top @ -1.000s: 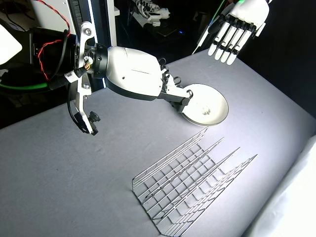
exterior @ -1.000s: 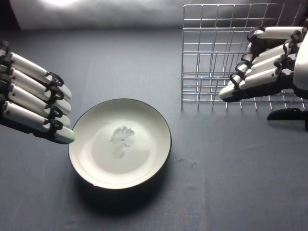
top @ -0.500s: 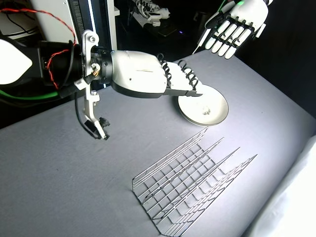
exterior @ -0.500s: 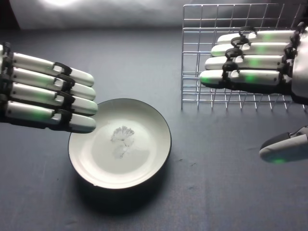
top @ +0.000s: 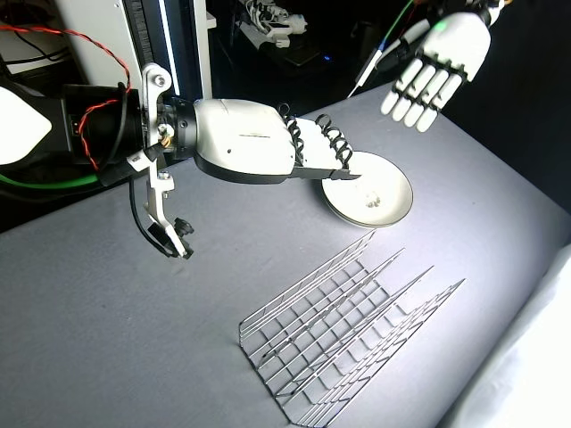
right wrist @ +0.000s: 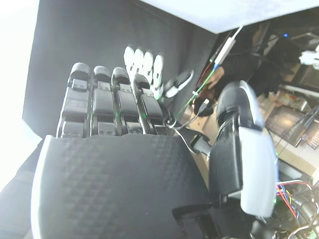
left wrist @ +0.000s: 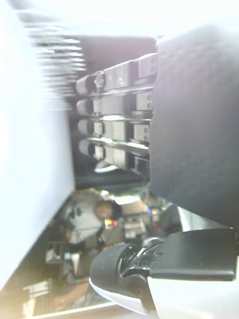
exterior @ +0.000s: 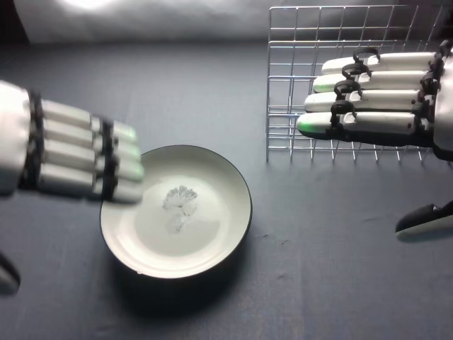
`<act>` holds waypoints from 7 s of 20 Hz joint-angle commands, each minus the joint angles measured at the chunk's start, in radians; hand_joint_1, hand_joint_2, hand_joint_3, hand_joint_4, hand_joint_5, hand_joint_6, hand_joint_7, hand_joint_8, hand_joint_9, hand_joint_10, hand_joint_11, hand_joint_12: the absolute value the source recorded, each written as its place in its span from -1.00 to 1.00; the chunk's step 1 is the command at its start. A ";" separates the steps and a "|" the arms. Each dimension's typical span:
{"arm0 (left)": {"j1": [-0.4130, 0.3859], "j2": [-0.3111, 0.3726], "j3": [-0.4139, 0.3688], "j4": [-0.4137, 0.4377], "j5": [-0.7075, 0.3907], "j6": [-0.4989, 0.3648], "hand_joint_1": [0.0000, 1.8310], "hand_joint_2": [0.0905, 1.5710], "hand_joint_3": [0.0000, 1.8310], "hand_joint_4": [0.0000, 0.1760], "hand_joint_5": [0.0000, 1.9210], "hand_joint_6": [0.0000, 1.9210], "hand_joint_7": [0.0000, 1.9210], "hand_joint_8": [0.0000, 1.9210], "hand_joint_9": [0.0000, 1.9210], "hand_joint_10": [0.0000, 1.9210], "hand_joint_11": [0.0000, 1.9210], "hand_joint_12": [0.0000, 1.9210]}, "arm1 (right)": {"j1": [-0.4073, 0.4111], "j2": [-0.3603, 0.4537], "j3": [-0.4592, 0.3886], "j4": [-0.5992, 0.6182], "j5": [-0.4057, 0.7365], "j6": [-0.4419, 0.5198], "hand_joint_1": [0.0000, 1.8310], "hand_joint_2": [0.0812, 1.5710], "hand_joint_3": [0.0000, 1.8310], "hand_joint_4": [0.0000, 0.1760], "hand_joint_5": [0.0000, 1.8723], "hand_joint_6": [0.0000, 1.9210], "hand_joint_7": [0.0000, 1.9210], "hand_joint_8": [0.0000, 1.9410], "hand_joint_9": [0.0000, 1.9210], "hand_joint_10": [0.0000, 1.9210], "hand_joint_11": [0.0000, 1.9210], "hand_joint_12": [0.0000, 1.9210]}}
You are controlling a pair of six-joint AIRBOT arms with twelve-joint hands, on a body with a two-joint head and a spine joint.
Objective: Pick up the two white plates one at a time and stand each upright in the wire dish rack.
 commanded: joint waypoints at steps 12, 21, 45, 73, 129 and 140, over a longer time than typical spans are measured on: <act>0.247 -0.065 -0.004 -0.195 0.042 0.210 -1.00 0.38 -1.00 -1.00 -1.00 -1.00 -1.00 -1.00 -1.00 -1.00 -1.00 -1.00 | -0.013 0.006 0.002 0.048 0.132 -0.011 0.60 0.14 -1.00 -1.00 -1.00 -1.00 -1.00 -1.00 -1.00 -1.00 -1.00 -1.00; 0.254 -0.169 0.110 -0.175 0.097 0.209 -1.00 0.40 -1.00 -1.00 -1.00 -1.00 -1.00 -1.00 -1.00 -1.00 -1.00 -1.00 | -0.025 0.006 0.002 0.048 0.144 -0.013 0.60 0.23 -0.98 -1.00 -1.00 -1.00 -1.00 -1.00 -1.00 -1.00 -1.00 -1.00; 0.295 -0.286 0.191 -0.129 0.102 0.235 -1.00 0.38 -1.00 -1.00 -1.00 -1.00 -1.00 -1.00 -1.00 -1.00 -1.00 -1.00 | -0.042 0.002 0.002 0.047 0.152 -0.020 0.57 0.30 -1.00 -1.00 -1.00 -1.00 -1.00 -1.00 -1.00 -1.00 -1.00 -1.00; 0.227 -0.363 0.152 -0.121 0.138 0.235 -1.00 0.38 -1.00 -1.00 -1.00 -1.00 -1.00 -1.00 -1.00 -1.00 -1.00 -1.00 | -0.018 -0.391 0.180 0.026 -0.060 -0.020 0.77 0.38 -1.00 -1.00 -1.00 -1.00 -1.00 -1.00 -1.00 -1.00 -1.00 -0.85; 0.083 0.098 0.059 -0.288 0.030 0.037 -1.00 0.37 -1.00 -1.00 -1.00 -1.00 -1.00 -1.00 -1.00 -1.00 -1.00 -1.00 | 0.177 -0.324 0.092 0.247 0.002 0.003 0.51 0.38 -1.00 -1.00 -0.10 0.13 0.05 -0.07 0.04 0.16 0.00 0.21; 0.071 0.063 0.092 -0.289 0.034 0.025 -1.00 0.37 -1.00 -1.00 -1.00 -1.00 -1.00 -1.00 -1.00 -1.00 -1.00 -1.00 | 0.300 -0.297 0.045 0.619 -0.083 0.011 0.51 0.37 -1.00 -1.00 -0.06 0.10 0.07 -0.10 0.04 0.15 -0.01 0.23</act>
